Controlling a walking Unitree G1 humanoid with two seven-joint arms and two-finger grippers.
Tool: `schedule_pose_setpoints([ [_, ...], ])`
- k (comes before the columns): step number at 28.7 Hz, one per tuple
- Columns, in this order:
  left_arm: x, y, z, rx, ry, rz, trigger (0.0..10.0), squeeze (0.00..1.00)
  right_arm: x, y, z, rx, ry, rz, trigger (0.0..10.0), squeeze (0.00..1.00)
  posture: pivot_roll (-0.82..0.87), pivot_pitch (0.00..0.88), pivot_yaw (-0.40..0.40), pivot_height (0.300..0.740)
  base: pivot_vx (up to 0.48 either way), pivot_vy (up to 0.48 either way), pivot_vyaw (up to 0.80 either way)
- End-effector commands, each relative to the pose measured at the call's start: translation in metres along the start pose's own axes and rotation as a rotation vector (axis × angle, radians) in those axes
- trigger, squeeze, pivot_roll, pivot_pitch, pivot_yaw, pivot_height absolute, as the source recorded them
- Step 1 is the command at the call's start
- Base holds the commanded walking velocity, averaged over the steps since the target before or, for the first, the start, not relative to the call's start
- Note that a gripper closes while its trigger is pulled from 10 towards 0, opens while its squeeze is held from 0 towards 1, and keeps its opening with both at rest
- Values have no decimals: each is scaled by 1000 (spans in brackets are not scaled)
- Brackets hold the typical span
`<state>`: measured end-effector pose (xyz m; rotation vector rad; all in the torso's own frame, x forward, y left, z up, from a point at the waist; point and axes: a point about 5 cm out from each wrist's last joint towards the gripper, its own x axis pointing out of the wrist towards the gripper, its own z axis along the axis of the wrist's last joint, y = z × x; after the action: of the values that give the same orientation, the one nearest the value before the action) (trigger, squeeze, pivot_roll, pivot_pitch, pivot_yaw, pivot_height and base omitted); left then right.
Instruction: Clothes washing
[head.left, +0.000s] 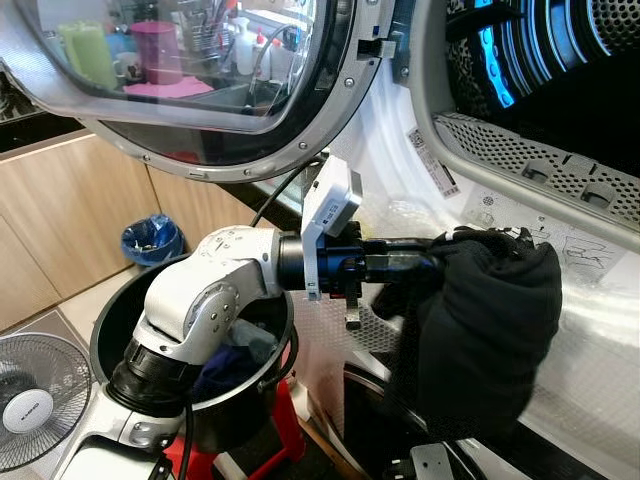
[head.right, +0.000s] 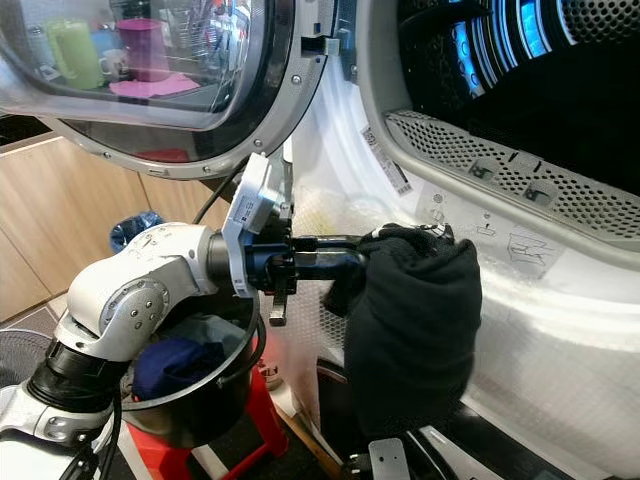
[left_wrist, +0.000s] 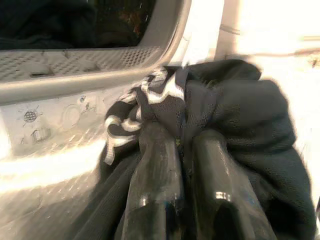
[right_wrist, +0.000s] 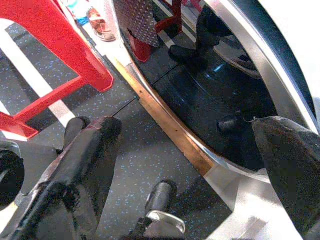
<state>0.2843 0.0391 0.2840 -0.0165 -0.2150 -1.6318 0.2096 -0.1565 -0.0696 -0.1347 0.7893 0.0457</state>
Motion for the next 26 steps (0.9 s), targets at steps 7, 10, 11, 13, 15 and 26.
schedule_pose_setpoints([
  [7,-15,-8,-47,-168,76,79,0,0,-12,-23,-28,47,-3,-44,10000,0,208,98,-14,740,0,0,0],
  [10,-35,-18,-69,-227,155,136,0,0,-25,-54,-44,27,-20,-87,10000,0,193,114,-14,740,0,0,0],
  [11,-37,-19,-72,-232,161,142,0,0,-27,-58,-45,26,-23,-93,10000,0,193,114,-14,740,0,0,0],
  [13,-42,-19,-78,-235,192,170,0,0,-30,-67,-46,35,-45,-99,10000,0,190,115,-13,740,0,0,0],
  [15,-55,-17,-92,-239,266,236,0,0,-37,-81,-47,37,-83,-99,10000,0,183,116,-13,740,0,0,0],
  [26,-112,-16,-144,-249,644,460,0,0,-69,-114,-30,-27,-251,28,10000,0,156,116,-16,740,0,0,0],
])
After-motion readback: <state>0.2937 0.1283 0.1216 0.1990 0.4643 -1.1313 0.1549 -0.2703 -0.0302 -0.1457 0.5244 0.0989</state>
